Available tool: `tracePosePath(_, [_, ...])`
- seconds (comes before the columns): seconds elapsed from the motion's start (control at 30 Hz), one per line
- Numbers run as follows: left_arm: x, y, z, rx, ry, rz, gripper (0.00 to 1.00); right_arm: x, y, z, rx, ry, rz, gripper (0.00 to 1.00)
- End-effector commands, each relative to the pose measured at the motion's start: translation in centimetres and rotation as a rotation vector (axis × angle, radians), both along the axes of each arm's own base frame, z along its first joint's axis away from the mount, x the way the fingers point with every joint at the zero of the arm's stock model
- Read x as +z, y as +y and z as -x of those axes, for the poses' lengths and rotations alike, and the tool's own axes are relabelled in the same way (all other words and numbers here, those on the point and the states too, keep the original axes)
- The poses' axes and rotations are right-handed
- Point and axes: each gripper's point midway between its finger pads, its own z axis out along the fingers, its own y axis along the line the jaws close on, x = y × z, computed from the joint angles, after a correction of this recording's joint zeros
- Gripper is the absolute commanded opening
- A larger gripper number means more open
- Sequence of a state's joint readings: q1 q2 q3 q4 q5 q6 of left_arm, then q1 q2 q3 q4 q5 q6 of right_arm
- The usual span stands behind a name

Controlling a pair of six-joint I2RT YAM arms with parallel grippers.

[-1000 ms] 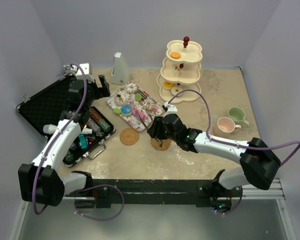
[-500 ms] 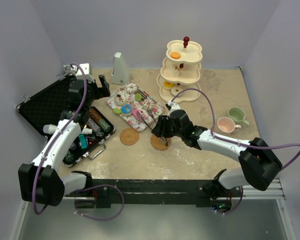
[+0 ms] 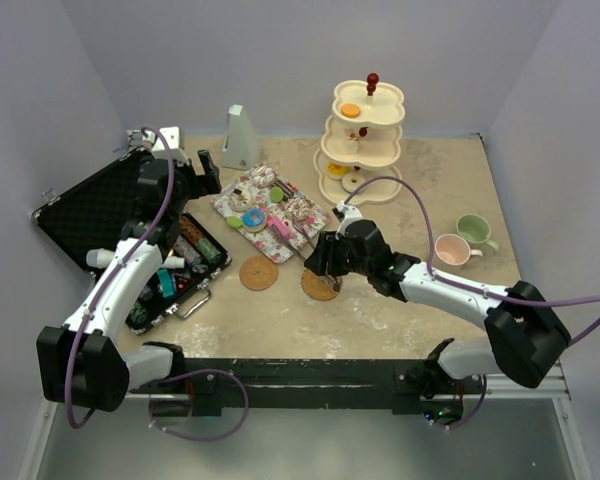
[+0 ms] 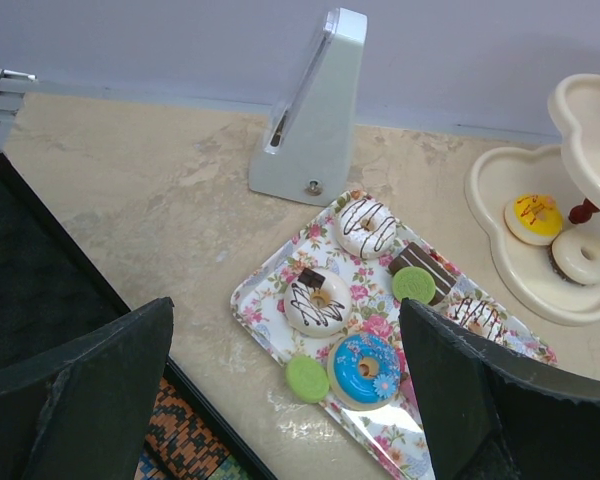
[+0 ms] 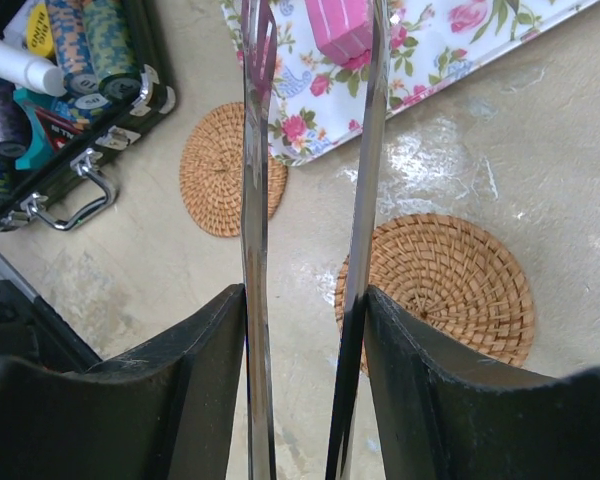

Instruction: Serve the afternoon tea

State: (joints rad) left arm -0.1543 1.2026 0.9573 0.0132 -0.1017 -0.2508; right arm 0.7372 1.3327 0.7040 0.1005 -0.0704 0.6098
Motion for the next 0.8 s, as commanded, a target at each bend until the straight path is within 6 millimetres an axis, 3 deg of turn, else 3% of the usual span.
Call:
tracePosePath(0.0, [1.6,-0.6,-0.4,-0.017,-0.048,0.023,1.00,-0.5,-0.1,-0.6,0.009,-0.032,0.022,0.51])
tracePosePath(0.57, [1.5,-0.7,-0.4,-0.020,-0.046,0.023,1.00,-2.2,-0.2,-1.1,0.004,-0.033,0.065,0.44])
tracePosePath(0.77, [1.6,-0.7,-0.4,-0.020,-0.048,0.024,1.00,-2.1,0.0,-1.3,0.005,-0.039,0.058,0.31])
